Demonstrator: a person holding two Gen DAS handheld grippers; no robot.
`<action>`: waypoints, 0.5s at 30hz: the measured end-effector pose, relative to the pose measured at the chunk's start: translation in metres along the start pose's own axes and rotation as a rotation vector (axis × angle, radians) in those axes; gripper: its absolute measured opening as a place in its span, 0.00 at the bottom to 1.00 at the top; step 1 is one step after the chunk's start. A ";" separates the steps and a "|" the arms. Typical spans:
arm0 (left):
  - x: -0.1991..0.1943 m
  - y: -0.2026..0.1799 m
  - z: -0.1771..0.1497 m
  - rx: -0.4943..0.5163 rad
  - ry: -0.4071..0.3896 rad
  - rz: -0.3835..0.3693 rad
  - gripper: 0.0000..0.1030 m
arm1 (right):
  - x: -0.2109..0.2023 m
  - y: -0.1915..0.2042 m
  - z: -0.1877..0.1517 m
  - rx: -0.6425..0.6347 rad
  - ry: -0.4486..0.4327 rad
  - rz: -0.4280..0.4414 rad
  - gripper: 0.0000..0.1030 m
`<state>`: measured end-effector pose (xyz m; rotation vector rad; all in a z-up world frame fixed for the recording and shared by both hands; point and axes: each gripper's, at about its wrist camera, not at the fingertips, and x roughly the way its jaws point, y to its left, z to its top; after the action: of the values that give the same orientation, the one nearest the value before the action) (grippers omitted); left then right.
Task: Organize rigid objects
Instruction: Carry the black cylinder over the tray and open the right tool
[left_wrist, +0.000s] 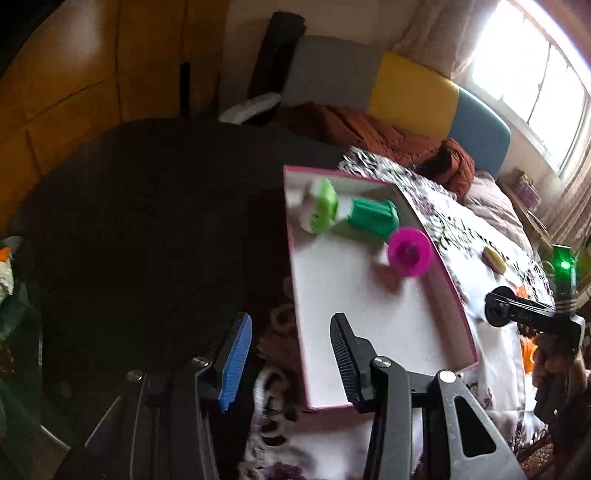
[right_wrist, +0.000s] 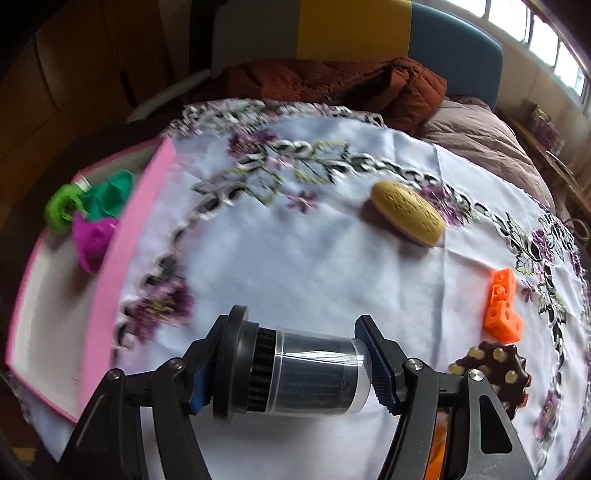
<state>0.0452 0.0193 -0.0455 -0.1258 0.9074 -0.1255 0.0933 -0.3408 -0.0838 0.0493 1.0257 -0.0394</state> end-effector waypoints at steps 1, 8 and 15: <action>-0.001 0.005 0.002 -0.007 -0.006 0.013 0.43 | -0.003 0.003 0.002 -0.001 -0.010 0.015 0.66; -0.003 0.026 0.001 -0.040 -0.020 0.019 0.43 | -0.042 0.083 0.023 -0.159 -0.122 0.162 0.66; -0.001 0.023 -0.005 -0.038 -0.010 -0.007 0.43 | -0.040 0.173 0.031 -0.335 -0.116 0.266 0.66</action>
<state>0.0421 0.0423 -0.0511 -0.1650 0.8995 -0.1140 0.1084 -0.1696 -0.0295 -0.1206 0.8914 0.3681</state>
